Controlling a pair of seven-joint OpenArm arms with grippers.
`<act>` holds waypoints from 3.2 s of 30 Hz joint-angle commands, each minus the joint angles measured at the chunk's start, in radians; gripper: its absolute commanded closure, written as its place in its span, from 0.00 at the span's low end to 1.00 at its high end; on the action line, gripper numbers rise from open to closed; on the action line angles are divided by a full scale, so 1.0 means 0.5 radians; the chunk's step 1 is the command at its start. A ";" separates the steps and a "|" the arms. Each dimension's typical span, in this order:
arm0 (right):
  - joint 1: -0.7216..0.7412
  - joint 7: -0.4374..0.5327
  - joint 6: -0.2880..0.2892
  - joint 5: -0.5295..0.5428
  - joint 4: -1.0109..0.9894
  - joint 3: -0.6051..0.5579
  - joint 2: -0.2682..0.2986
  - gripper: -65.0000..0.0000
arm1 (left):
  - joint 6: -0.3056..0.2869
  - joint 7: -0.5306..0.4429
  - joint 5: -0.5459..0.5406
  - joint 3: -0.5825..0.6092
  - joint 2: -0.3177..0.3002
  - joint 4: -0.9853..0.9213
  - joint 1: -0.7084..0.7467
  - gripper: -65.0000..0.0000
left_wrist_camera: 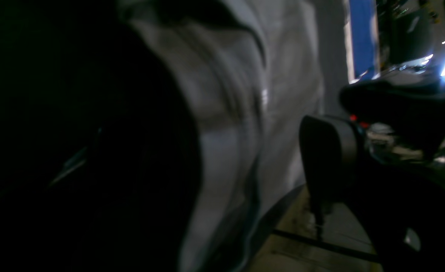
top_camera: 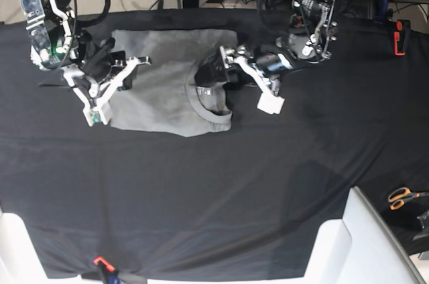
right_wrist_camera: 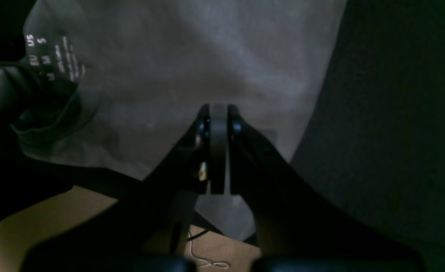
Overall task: Fold the T-shirt properly
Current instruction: 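Grasp the bundle with both grippers and straighten it, then rotate the folded shirt with the left gripper so the collar faces the robot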
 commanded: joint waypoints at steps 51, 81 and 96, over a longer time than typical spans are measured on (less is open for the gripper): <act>-0.131 0.194 0.014 0.018 0.028 0.398 0.036 0.98 | 0.319 0.802 1.272 1.955 -0.233 0.133 -1.275 1.00; -0.104 0.206 0.014 0.018 -0.082 0.411 0.036 0.98 | 0.089 0.663 1.871 1.992 0.058 0.078 -1.238 1.00; -0.104 0.203 0.014 0.018 -0.079 0.411 0.036 0.98 | 0.089 0.783 1.868 1.992 0.022 0.087 -1.217 1.00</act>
